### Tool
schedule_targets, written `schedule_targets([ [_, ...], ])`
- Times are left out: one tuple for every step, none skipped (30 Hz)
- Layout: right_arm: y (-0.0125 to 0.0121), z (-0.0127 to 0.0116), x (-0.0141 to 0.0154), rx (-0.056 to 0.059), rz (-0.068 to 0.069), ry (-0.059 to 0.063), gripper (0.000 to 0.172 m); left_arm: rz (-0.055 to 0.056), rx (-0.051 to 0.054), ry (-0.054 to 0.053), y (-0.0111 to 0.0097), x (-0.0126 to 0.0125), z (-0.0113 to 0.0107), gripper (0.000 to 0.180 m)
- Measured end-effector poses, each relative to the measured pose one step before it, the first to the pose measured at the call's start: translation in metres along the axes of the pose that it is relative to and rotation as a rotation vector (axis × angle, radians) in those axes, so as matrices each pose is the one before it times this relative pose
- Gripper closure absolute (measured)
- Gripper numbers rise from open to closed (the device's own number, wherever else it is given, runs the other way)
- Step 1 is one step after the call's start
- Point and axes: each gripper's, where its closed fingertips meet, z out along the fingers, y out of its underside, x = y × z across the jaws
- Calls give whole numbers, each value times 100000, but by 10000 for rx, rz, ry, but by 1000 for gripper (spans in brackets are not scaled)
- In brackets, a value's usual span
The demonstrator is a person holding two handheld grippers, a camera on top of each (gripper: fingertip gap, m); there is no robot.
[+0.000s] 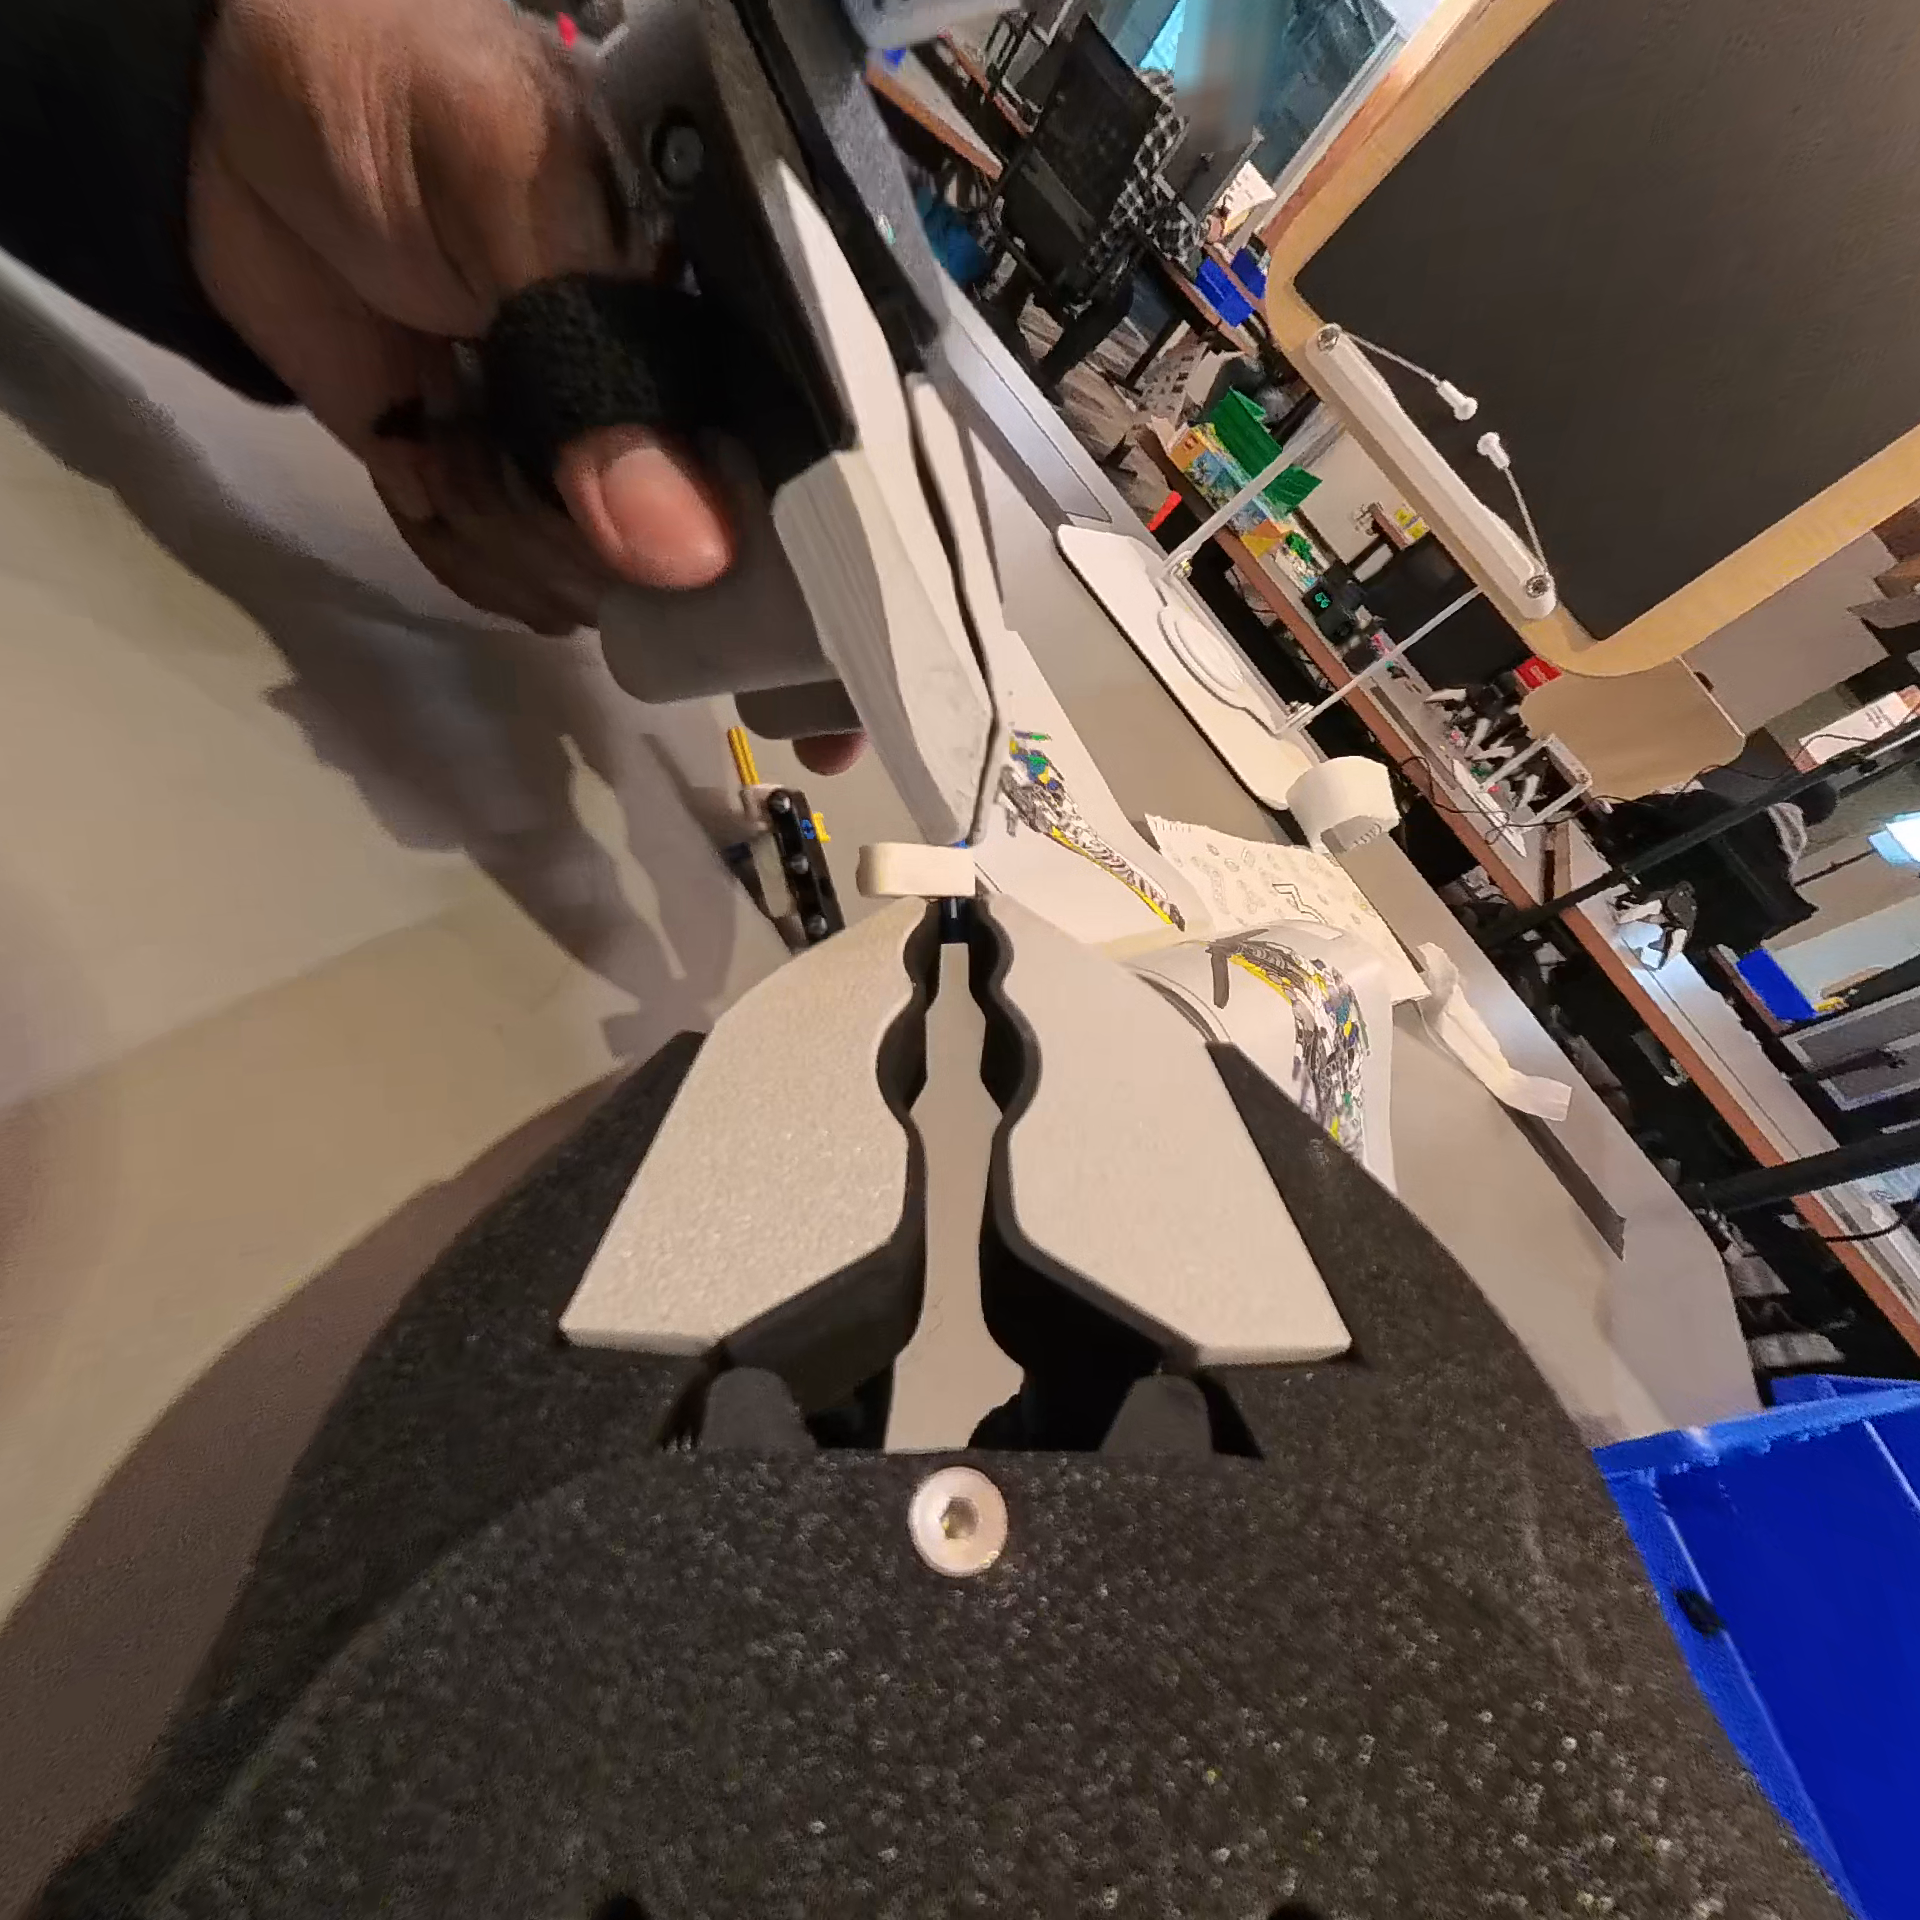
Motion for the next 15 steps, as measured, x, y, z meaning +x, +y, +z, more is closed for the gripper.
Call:
schedule_targets([
  [-161, -67, 37, 139, 162, -44, 167, -7, 212, 59, -140, 2, -90, 174],
  [-106, -98, 50, 108, 188, -65, 166, -60, 283, 160, -179, 128, -117, 174],
  [2, -93, 0, 67, 162, -129, 159, -95, 383, 207, -297, 177, -170, 174],
  [79, -81, -94, 61, 125, -200, 152, -123, 444, 136, -378, 78, -231, 175],
  [88, -50, -161, 64, 126, -240, 147, -54, 375, 218, -308, 209, -213, 175],
  [-18, -60, -199, 111, 168, -275, 142, 24, 218, 129, -139, 124, -151, 175],
  [-233, -76, -230, 211, 218, -297, 137, 118, 79, -7, -4, -17, -61, 175],
  [-455, -122, -209, 317, 268, -286, 133, 213, 60, 52, -19, 123, -11, 175],
  [-584, -151, -205, 380, 294, -285, 130, 225, 54, 127, -35, 283, 40, 175],
  [-544, -139, -167, 360, 287, -272, 128, 223, -22, 73, 24, 231, 95, 175],
  [-396, -113, -134, 276, 263, -256, 128, 275, -44, 67, 65, 248, 120, 175],
  [-254, -77, -133, 201, 243, -247, 128, 268, -40, 75, 56, 283, 121, 175],
  [-173, -73, -96, 160, 223, -211, 129, 185, -60, 32, 94, 188, 127, 175],
  [-144, -76, -113, 140, 189, -199, 131, 149, -66, 18, 122, 139, 112, 174],
  [-121, -53, -194, 119, 144, -225, 135, 114, -19, 49, 85, 170, 93, 174],
])
